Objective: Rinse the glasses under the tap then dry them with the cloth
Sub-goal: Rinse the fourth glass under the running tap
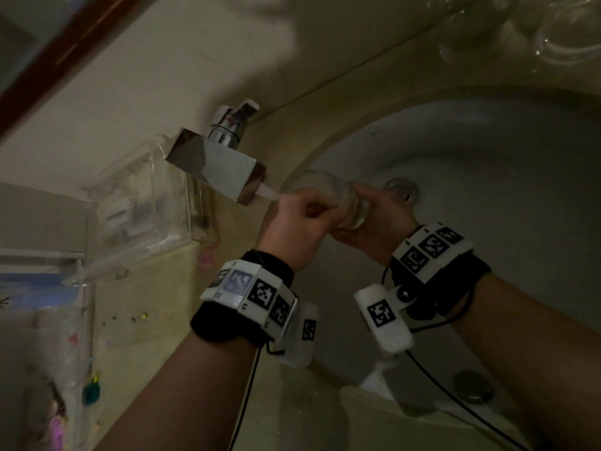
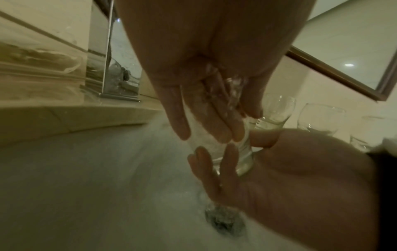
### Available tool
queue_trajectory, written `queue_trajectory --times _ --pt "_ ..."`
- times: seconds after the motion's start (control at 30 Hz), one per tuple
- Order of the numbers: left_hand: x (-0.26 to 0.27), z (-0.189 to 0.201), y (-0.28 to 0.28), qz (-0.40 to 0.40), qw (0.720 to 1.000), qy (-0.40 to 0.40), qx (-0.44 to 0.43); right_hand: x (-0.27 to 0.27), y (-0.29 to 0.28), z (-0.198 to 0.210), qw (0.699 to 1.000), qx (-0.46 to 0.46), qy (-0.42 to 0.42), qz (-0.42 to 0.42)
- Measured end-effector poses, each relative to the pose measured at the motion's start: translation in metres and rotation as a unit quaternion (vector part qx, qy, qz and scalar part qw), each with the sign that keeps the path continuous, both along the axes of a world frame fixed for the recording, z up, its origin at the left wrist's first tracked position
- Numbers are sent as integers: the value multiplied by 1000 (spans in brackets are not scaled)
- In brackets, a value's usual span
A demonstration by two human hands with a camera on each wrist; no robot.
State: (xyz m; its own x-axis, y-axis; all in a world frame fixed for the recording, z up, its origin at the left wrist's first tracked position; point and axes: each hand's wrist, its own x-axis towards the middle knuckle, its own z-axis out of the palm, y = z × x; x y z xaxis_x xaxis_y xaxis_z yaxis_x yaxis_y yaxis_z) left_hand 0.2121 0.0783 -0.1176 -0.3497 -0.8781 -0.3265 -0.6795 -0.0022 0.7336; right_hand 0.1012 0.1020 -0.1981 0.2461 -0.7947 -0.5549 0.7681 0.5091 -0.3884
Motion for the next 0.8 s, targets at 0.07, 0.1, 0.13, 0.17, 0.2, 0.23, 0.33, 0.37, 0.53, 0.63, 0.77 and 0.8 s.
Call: queue_trajectory --times 0.07,0.1,0.13,0.17,0.2,0.23,0.33,0.37,0.53,0.63,0.77,0.8 --pt "-1 1 0 7 1000 15 13 2 0 -2 1000 1 26 6" --pt "-1 1 1 -1 1000 15 23 2 -1 -2 1000 0 28 10" --pt "-2 1 2 -19 999 0 27 1 -2 -4 1000 1 23 8" --pt "-3 0 3 -45 998 -20 27 -1 -2 -4 1000 4 18 6" --pt "-2 0 3 -67 997 -40 23 -3 -2 -4 1000 6 8 2" --pt "-2 -1 2 -73 996 -51 20 -4 -1 -3 1000 7 -10 -1" --pt "-2 0 0 -43 998 -46 18 -6 0 0 998 7 -62 -16" --pt "-2 1 -1 -38 998 -44 3 -6 1 2 998 5 -64 -21" --pt "-1 1 1 -56 998 -37 4 0 -2 -4 1000 8 13 -6" --pt "-3 -1 4 -97 992 -75 -1 -4 -1 -2 1000 23 4 9" --pt "-2 0 2 -25 1000 -17 -3 -7 0 2 1000 5 6 11" --pt "-2 0 2 -21 999 -26 -13 -7 0 4 1000 -6 21 7"
